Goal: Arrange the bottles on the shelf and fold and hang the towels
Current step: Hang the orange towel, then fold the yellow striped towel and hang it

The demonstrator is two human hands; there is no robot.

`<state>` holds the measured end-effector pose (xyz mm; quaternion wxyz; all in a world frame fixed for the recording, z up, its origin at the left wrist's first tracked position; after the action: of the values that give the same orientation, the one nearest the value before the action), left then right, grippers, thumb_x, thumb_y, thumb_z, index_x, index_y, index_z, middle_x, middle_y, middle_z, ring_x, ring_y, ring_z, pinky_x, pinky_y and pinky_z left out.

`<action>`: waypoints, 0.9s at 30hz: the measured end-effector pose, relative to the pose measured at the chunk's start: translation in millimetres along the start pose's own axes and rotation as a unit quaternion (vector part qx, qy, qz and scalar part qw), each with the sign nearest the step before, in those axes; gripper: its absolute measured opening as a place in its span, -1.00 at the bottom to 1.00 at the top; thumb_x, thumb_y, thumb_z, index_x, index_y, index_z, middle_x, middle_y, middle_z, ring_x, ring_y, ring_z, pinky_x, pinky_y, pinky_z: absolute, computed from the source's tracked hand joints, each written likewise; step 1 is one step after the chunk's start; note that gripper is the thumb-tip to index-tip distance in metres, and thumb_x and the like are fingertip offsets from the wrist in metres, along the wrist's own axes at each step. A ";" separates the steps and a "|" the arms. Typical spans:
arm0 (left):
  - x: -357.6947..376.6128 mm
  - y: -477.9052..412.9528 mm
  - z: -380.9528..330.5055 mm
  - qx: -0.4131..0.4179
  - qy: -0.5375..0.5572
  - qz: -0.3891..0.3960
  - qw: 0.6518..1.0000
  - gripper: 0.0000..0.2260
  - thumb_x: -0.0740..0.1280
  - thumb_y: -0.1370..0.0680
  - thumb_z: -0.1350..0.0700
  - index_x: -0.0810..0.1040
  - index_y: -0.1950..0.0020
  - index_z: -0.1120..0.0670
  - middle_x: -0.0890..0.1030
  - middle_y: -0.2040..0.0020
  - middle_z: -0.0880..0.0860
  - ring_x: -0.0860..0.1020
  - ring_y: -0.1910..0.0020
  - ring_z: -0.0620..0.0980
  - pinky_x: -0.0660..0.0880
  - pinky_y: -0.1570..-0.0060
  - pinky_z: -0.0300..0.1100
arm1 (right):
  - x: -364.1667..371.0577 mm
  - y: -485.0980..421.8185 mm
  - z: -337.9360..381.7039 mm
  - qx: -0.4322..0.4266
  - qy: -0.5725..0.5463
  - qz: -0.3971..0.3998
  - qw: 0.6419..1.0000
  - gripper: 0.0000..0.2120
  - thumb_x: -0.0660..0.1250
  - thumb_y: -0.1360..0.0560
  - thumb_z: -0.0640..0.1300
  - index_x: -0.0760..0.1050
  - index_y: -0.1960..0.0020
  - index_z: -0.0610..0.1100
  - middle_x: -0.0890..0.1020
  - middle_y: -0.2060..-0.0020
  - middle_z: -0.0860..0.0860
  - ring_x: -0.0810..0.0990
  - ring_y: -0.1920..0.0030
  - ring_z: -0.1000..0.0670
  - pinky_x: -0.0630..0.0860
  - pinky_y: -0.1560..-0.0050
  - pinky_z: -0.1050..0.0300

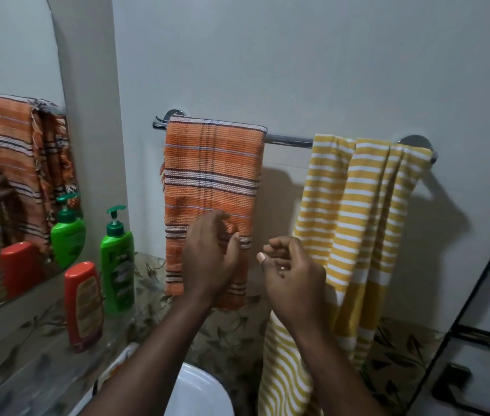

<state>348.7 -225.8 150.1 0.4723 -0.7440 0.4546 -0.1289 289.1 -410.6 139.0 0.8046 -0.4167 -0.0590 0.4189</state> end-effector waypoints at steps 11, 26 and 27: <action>66.6 -27.6 -93.2 -0.001 0.163 0.155 0.974 -0.70 0.41 -0.58 -0.21 0.59 -0.15 -0.03 0.66 0.06 -0.12 0.64 0.13 -0.19 0.65 0.16 -0.05 | -119.1 -21.6 -14.1 0.034 0.171 -0.222 0.959 -0.44 0.59 -0.42 0.07 0.48 -0.29 -0.13 0.60 -0.12 -0.11 0.57 -0.10 -0.17 0.55 0.02 -0.05; 80.2 -19.5 -157.9 -0.026 0.080 0.114 0.990 -0.17 0.53 -0.41 -0.31 0.17 -0.53 -0.16 0.41 -0.46 -0.03 0.59 -0.21 0.10 0.58 -0.04 0.03 | -99.7 12.3 -5.5 -0.069 0.138 -0.120 0.981 -0.85 0.45 -0.45 -0.21 0.55 0.01 -0.14 0.63 0.28 -0.05 0.57 0.30 -0.10 0.20 0.31 0.19; 78.4 -17.2 -158.2 -0.021 0.053 0.101 0.993 -0.20 0.53 -0.42 -0.26 0.17 -0.52 -0.17 0.37 -0.47 -0.01 0.59 -0.16 0.12 0.57 0.05 0.01 | -95.7 17.0 -7.9 -0.068 0.131 -0.104 0.984 -0.85 0.43 -0.46 -0.16 0.56 -0.01 -0.14 0.64 0.27 -0.05 0.58 0.30 -0.08 0.24 0.31 0.19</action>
<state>303.3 -378.6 228.0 0.4422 -0.6965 0.5543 -0.1101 220.5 -479.6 146.0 0.8141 -0.5135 -0.0249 0.2701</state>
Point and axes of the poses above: each hand's wrist, its own y-axis away from the middle knuckle, its own x-axis out of the palm, z = x × y, the point moved 9 cm from there along -y, towards the middle knuckle
